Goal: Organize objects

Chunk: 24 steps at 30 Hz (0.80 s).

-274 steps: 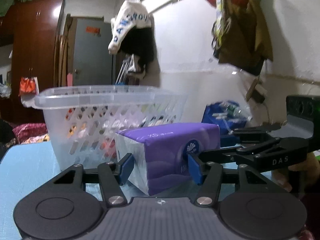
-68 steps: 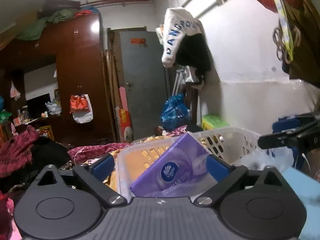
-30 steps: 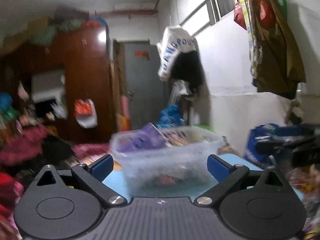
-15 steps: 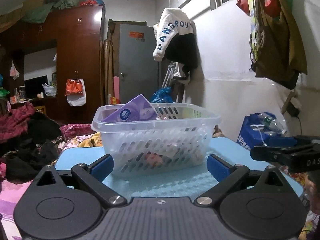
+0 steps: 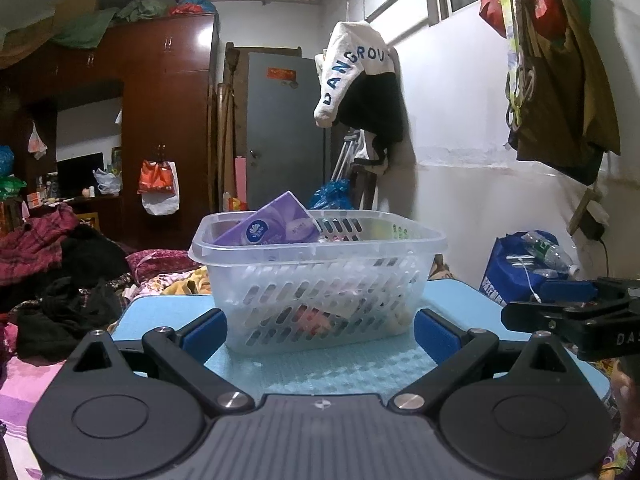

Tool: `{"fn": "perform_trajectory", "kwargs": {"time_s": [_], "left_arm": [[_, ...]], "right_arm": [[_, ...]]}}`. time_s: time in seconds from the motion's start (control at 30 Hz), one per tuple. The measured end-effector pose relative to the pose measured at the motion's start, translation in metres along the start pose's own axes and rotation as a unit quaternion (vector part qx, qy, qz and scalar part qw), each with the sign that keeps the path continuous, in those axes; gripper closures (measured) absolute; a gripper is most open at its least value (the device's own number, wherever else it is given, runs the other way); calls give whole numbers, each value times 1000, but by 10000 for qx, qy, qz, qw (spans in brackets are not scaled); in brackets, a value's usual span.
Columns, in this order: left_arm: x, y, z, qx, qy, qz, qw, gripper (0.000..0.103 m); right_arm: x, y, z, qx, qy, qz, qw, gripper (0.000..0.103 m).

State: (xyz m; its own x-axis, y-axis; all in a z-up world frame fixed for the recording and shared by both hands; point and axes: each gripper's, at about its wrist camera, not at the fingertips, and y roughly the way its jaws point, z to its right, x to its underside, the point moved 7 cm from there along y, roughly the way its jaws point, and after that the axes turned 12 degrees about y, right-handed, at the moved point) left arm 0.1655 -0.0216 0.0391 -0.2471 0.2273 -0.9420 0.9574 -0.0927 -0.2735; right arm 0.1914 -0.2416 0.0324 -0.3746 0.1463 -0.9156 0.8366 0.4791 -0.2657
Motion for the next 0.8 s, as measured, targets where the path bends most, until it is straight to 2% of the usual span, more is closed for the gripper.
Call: {"fn": "perform_trajectory", "kwargs": {"time_s": [0.8], "left_arm": [[1,1,9,64,94,-49,9999,2]], "right_arm": [[0,-1,-5,-125,-46,17,9999,0]]}}
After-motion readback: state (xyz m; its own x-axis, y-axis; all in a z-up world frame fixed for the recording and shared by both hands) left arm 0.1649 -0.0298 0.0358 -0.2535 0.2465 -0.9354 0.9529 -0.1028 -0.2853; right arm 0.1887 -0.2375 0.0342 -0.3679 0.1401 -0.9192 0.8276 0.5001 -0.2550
